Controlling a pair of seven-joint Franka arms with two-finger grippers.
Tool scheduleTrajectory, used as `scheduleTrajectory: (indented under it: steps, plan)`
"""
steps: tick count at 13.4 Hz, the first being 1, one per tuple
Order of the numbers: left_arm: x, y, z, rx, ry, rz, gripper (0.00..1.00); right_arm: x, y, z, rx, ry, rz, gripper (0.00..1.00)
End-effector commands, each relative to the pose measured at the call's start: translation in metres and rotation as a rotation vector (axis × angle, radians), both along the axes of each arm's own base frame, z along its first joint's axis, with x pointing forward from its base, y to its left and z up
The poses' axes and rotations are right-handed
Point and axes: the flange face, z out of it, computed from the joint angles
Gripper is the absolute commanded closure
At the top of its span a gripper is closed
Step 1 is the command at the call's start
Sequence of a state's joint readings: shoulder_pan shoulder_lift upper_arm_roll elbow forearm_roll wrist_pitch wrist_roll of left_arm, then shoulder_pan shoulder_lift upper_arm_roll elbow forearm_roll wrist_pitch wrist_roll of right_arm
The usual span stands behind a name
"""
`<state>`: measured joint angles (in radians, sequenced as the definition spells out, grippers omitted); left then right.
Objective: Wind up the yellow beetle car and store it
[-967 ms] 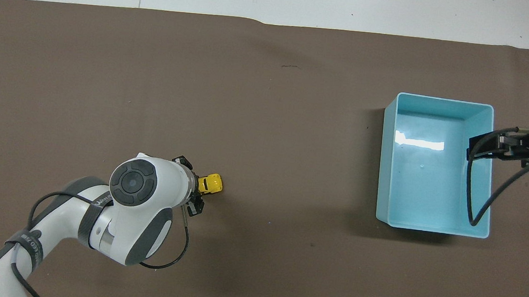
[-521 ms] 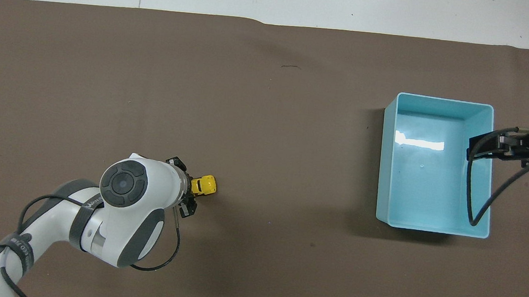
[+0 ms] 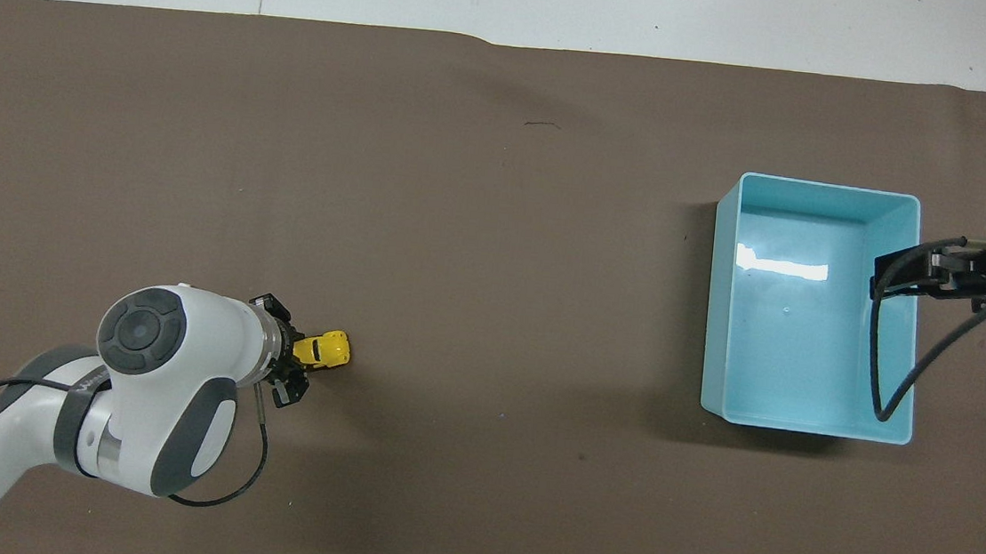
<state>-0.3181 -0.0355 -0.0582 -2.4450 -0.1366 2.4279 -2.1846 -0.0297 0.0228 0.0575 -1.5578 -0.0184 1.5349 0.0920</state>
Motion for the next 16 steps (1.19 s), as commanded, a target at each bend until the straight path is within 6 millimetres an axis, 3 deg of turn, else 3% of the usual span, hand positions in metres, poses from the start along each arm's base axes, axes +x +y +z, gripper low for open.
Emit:
scheduleTrajectory:
  steps: [1, 8, 9, 10, 16]
  plan:
    - [0.003, 0.045, -0.034, 0.021, 0.025, 0.008, 0.84, -0.003, -0.002, 0.004, 0.017, -0.004, 0.012, 0.0]
    - [0.006, 0.061, -0.035, 0.021, 0.03, 0.018, 0.75, -0.003, -0.003, 0.004, 0.017, -0.004, 0.01, 0.0]
    - [0.008, 0.061, -0.034, 0.022, 0.035, 0.021, 0.55, -0.004, -0.002, 0.004, 0.017, -0.002, 0.012, 0.0]
    - [0.009, 0.06, -0.033, 0.023, 0.049, 0.022, 0.01, -0.003, -0.002, 0.004, 0.017, -0.004, 0.012, 0.0]
    - [0.045, 0.041, 0.034, 0.022, 0.128, 0.0, 0.0, -0.003, -0.002, 0.004, 0.017, -0.004, 0.012, 0.0]
